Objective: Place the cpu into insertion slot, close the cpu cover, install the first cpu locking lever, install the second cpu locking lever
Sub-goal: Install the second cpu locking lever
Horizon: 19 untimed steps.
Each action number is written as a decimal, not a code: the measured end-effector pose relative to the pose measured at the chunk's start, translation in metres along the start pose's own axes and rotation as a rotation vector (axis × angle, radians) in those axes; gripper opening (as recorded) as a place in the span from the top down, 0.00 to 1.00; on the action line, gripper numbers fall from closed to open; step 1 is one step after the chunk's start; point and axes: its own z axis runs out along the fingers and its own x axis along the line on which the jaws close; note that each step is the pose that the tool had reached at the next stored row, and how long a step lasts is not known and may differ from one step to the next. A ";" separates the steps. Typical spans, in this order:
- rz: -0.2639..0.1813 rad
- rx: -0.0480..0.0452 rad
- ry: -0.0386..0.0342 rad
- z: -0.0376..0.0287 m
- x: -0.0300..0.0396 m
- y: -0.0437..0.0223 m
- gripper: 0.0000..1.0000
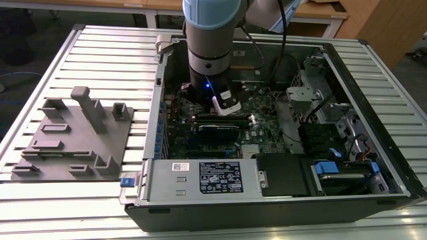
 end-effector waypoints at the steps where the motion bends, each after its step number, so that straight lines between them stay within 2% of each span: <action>1: 0.000 0.0033 -0.0003 0.0003 0.0002 0.0017 0.90; 9: 0.000 0.0042 -0.0003 -0.0001 0.0002 0.0024 0.90; 19: 0.000 0.0039 -0.0004 -0.0084 0.0000 0.0038 0.90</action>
